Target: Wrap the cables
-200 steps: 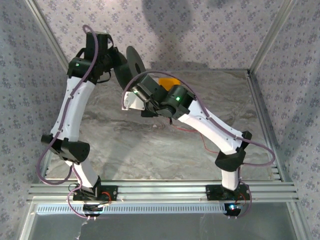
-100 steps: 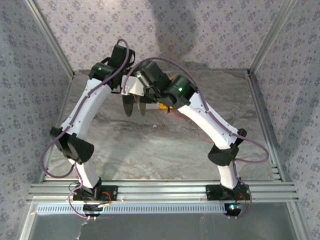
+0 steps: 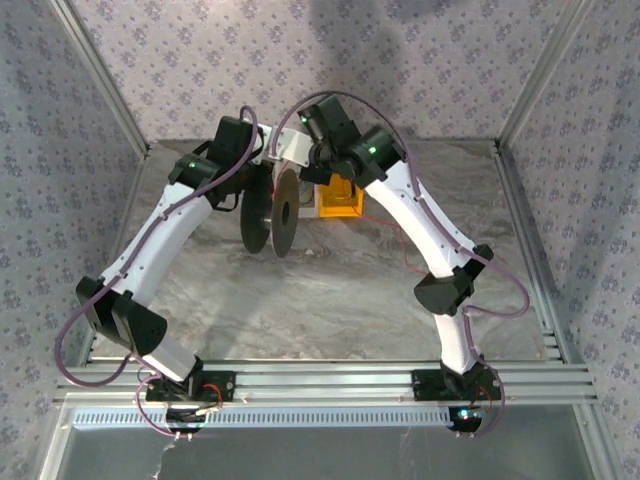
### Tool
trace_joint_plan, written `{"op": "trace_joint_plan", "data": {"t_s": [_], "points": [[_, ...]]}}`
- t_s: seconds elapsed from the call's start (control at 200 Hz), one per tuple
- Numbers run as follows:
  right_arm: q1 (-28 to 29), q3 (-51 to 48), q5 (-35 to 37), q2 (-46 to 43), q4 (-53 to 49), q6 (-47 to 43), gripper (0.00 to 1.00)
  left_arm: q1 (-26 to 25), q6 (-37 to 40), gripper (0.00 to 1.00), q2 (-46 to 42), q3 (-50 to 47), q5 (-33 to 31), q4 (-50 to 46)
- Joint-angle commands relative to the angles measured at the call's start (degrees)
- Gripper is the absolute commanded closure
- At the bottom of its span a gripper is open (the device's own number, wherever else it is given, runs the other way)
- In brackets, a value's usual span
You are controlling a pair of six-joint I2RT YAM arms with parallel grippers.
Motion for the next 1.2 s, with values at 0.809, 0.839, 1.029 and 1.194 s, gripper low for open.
{"op": "trace_joint_plan", "data": {"t_s": [0.809,0.839,1.029,1.194], "points": [[-23.4,4.5,-26.4,13.1,9.1,14.2,0.83,12.0,9.9,1.0,-5.4,10.3,35.3,-3.3],[-23.8,3.1,-27.6,12.6,9.1,14.1,0.84,12.7,9.1,1.0,-6.1,10.0,35.8,-2.3],[-25.0,-19.7,-29.9,1.7,19.6,16.1,0.91,17.0,2.7,1.0,-10.7,6.5,40.4,5.2],[-25.2,-32.1,-30.1,-5.0,23.2,17.9,1.0,23.3,-11.1,1.0,-13.7,1.7,52.5,17.9]]}}
